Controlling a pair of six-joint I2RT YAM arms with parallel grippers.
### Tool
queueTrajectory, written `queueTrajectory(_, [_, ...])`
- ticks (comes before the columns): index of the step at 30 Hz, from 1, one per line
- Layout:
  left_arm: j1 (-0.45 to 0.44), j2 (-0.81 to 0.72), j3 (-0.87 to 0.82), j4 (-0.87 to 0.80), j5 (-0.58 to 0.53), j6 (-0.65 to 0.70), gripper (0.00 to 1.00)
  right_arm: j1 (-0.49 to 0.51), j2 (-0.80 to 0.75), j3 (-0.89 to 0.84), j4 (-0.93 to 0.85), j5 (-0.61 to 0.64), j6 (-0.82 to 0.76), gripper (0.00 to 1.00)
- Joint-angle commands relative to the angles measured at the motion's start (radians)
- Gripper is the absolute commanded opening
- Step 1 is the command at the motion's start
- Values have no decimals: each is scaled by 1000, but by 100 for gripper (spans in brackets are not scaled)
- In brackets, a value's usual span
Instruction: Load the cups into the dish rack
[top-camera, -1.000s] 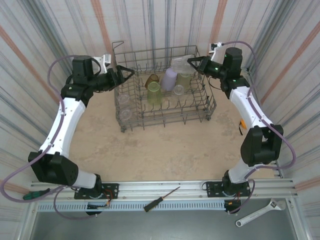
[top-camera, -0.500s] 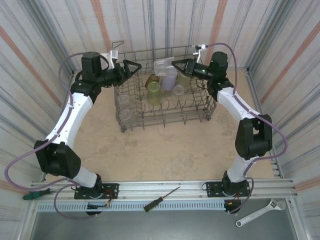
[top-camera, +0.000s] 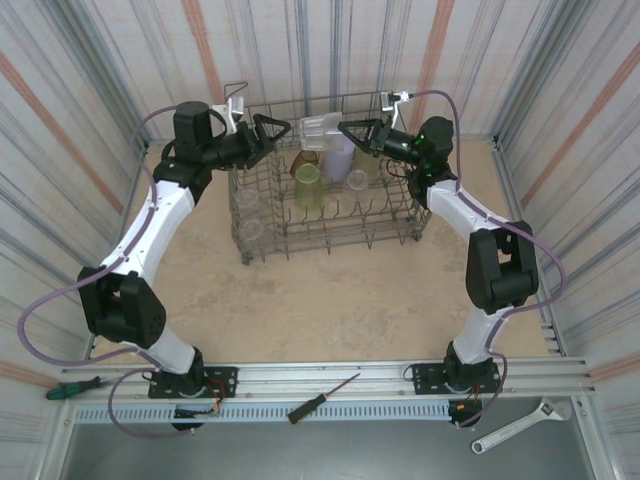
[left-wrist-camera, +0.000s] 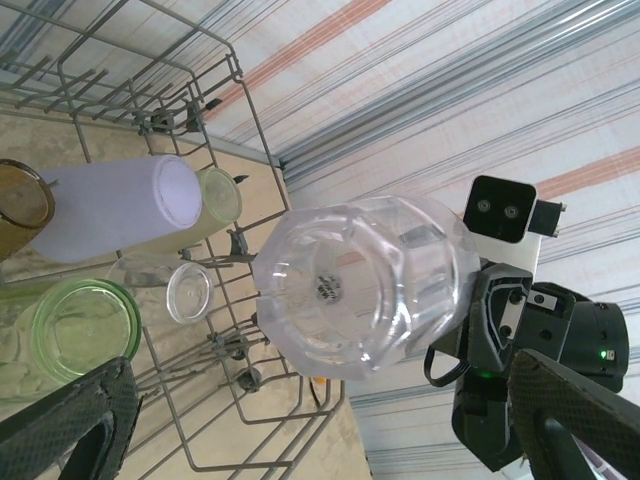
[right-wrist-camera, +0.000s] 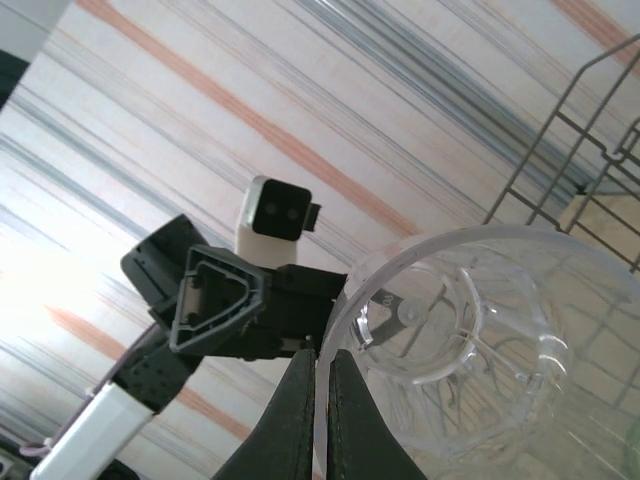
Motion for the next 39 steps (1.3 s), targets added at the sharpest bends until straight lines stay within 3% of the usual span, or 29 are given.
queueTrajectory(1, [-11, 11, 18, 50, 33, -54, 99, 9, 45, 12, 213, -18, 145, 0])
queueTrajectory(6, [-26, 19, 0, 159, 62, -158, 99, 20, 74, 18, 286, -13, 192, 0])
queueTrajectory(39, [-61, 83, -16, 228, 57, -213, 99, 51, 61, 20, 323, -41, 205, 0])
